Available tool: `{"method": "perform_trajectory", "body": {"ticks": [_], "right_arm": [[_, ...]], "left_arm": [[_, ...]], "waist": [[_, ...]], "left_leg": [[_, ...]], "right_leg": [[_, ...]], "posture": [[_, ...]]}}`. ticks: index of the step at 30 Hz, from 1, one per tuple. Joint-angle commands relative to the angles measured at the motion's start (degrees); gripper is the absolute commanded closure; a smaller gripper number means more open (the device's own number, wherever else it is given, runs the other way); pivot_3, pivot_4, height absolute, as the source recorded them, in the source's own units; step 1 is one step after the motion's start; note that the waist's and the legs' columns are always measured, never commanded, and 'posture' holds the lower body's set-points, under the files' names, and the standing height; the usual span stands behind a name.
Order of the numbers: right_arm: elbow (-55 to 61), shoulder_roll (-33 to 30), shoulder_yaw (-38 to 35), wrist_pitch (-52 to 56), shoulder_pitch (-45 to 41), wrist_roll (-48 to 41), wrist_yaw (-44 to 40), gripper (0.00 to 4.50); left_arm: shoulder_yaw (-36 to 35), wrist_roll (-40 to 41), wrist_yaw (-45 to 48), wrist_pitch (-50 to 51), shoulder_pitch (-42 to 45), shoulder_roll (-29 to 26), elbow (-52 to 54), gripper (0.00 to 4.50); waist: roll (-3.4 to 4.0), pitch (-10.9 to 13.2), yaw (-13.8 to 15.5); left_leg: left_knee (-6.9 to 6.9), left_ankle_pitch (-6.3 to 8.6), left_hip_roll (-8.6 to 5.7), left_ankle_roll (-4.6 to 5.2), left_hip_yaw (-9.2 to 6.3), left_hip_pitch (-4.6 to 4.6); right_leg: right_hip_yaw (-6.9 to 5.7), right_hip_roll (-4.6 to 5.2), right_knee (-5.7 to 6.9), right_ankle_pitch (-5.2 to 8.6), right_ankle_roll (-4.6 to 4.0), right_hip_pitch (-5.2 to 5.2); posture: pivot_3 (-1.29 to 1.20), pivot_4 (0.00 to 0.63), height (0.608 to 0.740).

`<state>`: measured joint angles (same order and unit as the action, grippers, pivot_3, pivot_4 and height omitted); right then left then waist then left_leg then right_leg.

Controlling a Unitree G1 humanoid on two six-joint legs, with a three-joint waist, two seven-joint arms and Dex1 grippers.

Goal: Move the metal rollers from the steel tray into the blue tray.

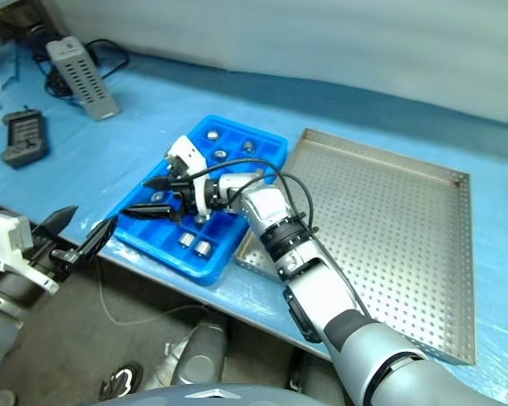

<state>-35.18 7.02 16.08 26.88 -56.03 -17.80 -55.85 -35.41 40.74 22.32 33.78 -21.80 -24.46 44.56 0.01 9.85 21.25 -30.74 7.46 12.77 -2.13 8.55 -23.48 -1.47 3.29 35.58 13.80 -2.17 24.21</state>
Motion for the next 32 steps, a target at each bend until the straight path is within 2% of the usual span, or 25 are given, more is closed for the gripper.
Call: {"method": "perform_trajectory", "body": {"ticks": [1,7,13,24,32], "right_arm": [[-0.6,3.8,0.6,-0.4,-0.3,0.9,0.8,0.0],[-2.3,5.2,0.4,-1.5,-1.3,1.3,1.3,0.0],[-0.3,4.3,-0.9,-1.5,-0.6,1.0,3.5,0.0],[3.9,2.6,-3.8,-0.7,1.7,0.1,7.6,0.0],[2.0,-1.5,-10.9,-4.1,-1.2,0.4,12.3,0.0]], "left_arm": [[-2.4,2.0,-2.1,-1.3,-3.3,1.1,5.3,0.05],[-2.2,3.2,-3.5,-2.6,-8.7,2.5,8.2,0.05],[0.0,3.6,-3.8,-2.4,-5.5,-0.1,5.5,0.05],[4.9,3.3,-2.3,-1.7,5.2,-5.6,-1.3,0.05],[13.2,0.2,0.4,-2.6,17.1,-6.2,-10.5,0.05]], "waist": [[0.06,0.0,1.7],[0.28,0.2,6.3],[0.41,0.2,8.4],[0.38,0.2,7.5],[0.37,0.2,5.3]], "left_leg": [[0.01,0.0,0.01,-0.01,0.0,0.0],[0.18,0.06,-0.05,-0.09,0.01,0.21],[0.29,0.08,-0.03,-0.13,-0.01,0.34],[0.28,0.0,-0.1,-0.27,-0.01,0.43],[0.19,-0.12,-0.1,-0.46,-0.01,0.42]], "right_leg": [[0.01,-0.01,-0.01,0.01,0.01,0.01],[0.24,-0.06,-0.03,0.08,0.13,-0.01],[0.36,-0.2,-0.01,0.1,0.15,-0.02],[0.47,-0.28,0.12,0.05,0.21,0.0],[0.45,-0.32,0.27,-0.04,0.28,0.01]], "posture": [[0.78,0.15,0.74],[0.78,0.15,0.74],[0.72,0.15,0.74],[0.62,0.15,0.74],[0.48,0.15,0.74]]}}
